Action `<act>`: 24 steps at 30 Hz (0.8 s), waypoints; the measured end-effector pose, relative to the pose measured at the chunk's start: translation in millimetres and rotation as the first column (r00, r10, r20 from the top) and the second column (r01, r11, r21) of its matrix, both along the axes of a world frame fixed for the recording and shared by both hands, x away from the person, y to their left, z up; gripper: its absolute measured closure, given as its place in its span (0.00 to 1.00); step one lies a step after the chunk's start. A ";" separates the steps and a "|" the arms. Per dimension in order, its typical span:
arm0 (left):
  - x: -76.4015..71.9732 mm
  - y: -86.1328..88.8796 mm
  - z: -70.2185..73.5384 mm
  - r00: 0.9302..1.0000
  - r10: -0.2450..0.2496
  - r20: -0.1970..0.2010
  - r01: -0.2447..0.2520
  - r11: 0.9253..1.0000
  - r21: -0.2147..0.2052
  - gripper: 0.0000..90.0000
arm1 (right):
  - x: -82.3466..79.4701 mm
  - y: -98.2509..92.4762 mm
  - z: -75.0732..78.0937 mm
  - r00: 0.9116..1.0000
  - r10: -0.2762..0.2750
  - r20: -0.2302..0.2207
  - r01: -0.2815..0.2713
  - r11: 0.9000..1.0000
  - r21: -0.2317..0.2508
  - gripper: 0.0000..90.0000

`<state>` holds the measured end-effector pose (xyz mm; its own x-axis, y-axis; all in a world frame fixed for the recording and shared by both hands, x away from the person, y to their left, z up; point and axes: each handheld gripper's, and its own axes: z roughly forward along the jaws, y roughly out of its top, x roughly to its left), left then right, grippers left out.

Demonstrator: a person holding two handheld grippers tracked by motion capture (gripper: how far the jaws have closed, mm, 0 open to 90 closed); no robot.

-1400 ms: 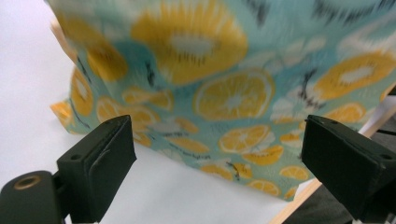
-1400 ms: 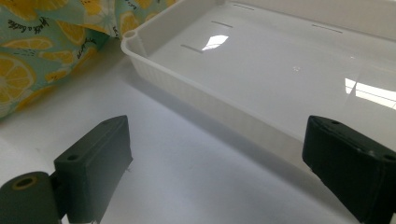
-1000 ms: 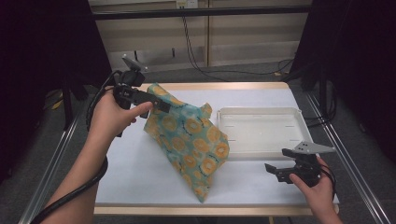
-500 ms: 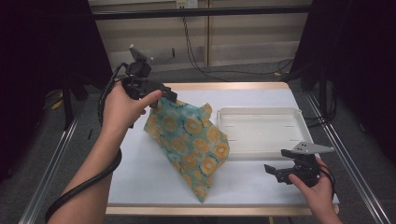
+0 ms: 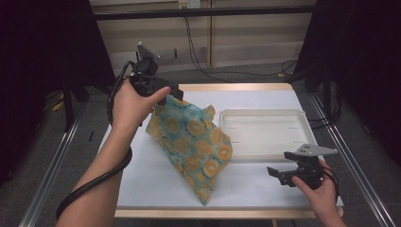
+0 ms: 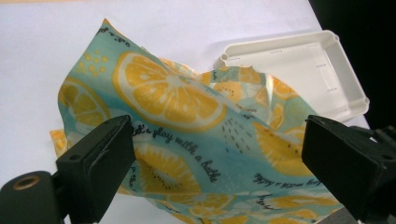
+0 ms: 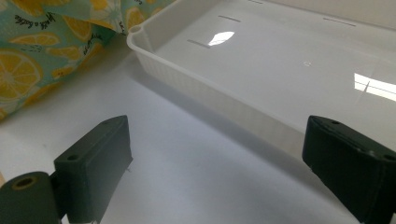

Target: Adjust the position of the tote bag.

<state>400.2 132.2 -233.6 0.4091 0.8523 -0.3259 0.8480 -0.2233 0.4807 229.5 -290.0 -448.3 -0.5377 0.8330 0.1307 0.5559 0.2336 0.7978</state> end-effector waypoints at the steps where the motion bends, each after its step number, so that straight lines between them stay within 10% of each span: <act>1: 0.6 -0.6 1.2 1.000 0.001 0.002 -0.001 1.000 0.009 0.10 | 0.2 0.0 -0.1 1.000 0.002 0.001 -0.002 1.000 0.000 0.09; 13: -1.3 -16.0 -5.6 1.000 -0.019 0.002 0.018 0.993 0.117 0.08 | 0.7 0.9 -1.6 1.000 0.008 -0.015 -0.008 1.000 -0.003 0.09; 24: -1.1 -11.5 -5.2 1.000 -0.005 -0.007 0.006 0.994 0.110 0.16 | 0.9 0.5 -1.5 1.000 0.009 -0.013 -0.009 1.000 -0.003 0.09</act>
